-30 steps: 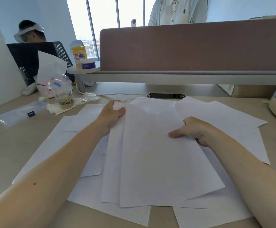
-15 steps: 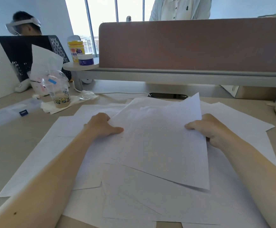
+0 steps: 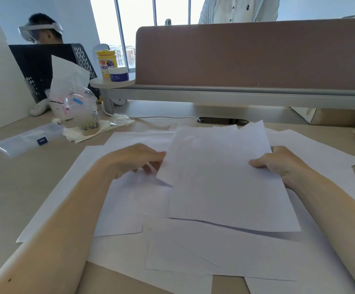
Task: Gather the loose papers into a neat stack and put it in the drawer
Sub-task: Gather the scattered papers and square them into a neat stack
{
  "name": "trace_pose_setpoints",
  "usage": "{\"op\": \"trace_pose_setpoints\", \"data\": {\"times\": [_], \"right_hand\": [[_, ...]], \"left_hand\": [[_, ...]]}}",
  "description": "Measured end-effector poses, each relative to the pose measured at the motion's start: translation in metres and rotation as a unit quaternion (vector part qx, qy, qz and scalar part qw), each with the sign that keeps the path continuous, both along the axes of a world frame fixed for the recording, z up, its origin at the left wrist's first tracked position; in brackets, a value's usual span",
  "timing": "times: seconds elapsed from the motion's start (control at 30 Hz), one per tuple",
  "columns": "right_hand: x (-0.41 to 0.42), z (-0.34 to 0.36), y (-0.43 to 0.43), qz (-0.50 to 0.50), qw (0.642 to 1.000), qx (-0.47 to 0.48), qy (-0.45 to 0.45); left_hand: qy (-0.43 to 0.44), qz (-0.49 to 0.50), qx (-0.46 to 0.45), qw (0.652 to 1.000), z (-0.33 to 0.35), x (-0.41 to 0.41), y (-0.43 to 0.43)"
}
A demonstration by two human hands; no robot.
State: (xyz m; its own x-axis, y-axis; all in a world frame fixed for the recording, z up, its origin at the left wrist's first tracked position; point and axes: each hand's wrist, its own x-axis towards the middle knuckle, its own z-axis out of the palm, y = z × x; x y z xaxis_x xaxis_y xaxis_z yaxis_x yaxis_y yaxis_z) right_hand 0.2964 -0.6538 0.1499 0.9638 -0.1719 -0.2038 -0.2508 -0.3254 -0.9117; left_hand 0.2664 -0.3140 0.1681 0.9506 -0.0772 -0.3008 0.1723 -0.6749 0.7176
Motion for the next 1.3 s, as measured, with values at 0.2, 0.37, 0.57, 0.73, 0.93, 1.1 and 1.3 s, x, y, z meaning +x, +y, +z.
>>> {"op": "trace_pose_setpoints", "data": {"times": [0.2,0.37,0.57,0.73,0.93,1.1,1.3], "right_hand": [[0.0,-0.001,-0.006,-0.001,1.0,-0.01,-0.015],[0.0,-0.001,-0.005,0.013,0.999,0.017,-0.026],[0.001,-0.001,-0.008,0.037,0.998,0.048,-0.034],[0.004,-0.005,-0.008,0.024,0.997,0.072,-0.025],[0.001,-0.001,-0.008,0.045,0.993,0.105,-0.021],[-0.002,0.004,-0.011,0.07,0.994,0.085,-0.014],[0.0,0.004,-0.009,0.057,0.997,0.049,0.021]], "left_hand": [[-0.104,0.068,0.011,0.992,-0.023,0.009,0.009],[-0.107,0.046,0.044,0.992,-0.032,0.017,-0.007],[-0.114,0.046,0.04,0.992,-0.024,0.011,-0.003],[-0.122,0.067,-0.145,0.98,-0.024,0.011,-0.009],[-0.093,-0.008,-0.202,0.975,-0.02,0.008,-0.005],[-0.012,-0.099,-0.152,0.983,-0.017,0.002,-0.008],[-0.035,-0.107,-0.102,0.988,-0.016,0.0,-0.012]]}}
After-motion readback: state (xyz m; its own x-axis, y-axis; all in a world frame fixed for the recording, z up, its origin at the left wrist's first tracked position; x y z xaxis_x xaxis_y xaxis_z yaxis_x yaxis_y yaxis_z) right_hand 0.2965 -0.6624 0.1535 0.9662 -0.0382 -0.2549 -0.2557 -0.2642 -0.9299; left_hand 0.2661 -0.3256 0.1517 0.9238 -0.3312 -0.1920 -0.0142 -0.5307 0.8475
